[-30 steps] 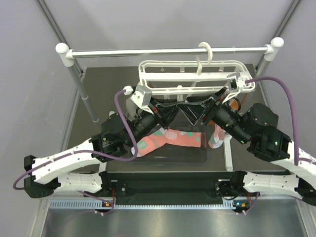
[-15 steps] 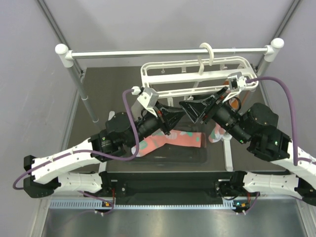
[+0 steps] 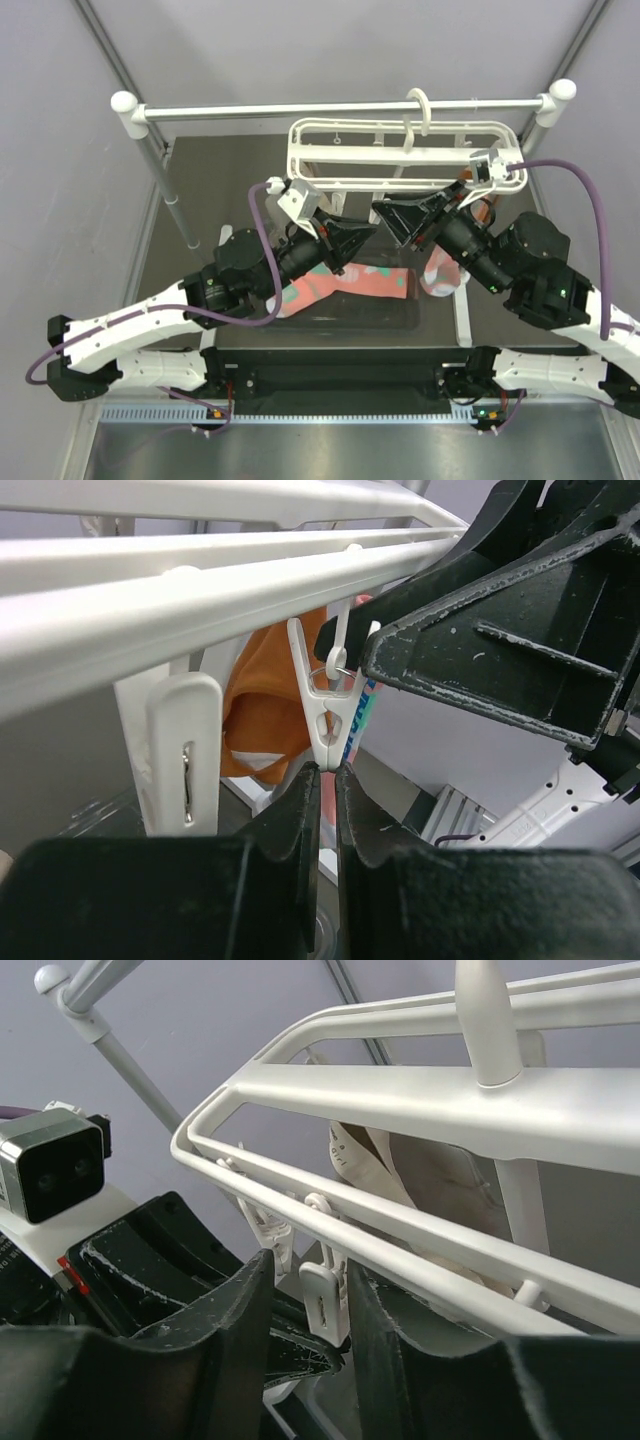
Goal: Clip the socks to the hanger
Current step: Open the clamp at the hanger.
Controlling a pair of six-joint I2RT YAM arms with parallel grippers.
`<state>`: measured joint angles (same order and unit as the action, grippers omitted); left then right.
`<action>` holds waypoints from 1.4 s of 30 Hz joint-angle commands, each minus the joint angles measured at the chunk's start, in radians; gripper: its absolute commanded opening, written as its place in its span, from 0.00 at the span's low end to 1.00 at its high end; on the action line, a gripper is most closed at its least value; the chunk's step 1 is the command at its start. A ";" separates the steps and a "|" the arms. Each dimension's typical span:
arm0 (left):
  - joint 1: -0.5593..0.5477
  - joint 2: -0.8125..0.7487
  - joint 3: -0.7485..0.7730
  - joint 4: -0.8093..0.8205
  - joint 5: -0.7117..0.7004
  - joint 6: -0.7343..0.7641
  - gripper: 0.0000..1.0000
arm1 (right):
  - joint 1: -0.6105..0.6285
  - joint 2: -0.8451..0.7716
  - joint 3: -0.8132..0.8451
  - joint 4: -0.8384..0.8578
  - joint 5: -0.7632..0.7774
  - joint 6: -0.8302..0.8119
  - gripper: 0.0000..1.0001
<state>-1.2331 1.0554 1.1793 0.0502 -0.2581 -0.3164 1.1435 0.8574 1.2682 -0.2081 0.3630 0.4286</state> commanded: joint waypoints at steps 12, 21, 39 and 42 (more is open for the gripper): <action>-0.002 -0.049 -0.037 0.040 -0.042 -0.038 0.07 | 0.007 0.003 -0.030 0.067 -0.001 -0.004 0.00; -0.002 -0.066 -0.047 0.013 -0.127 -0.035 0.62 | 0.007 -0.011 -0.033 0.061 -0.022 -0.002 0.00; 0.011 0.008 -0.018 0.171 -0.058 0.008 0.44 | 0.007 -0.038 -0.046 0.036 -0.045 0.019 0.00; 0.011 0.003 -0.017 0.174 -0.018 0.011 0.52 | 0.007 -0.040 -0.043 0.029 -0.042 0.016 0.00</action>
<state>-1.2278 1.0756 1.1336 0.1207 -0.3260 -0.3111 1.1435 0.8261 1.2301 -0.1692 0.3382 0.4423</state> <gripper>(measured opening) 0.506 0.126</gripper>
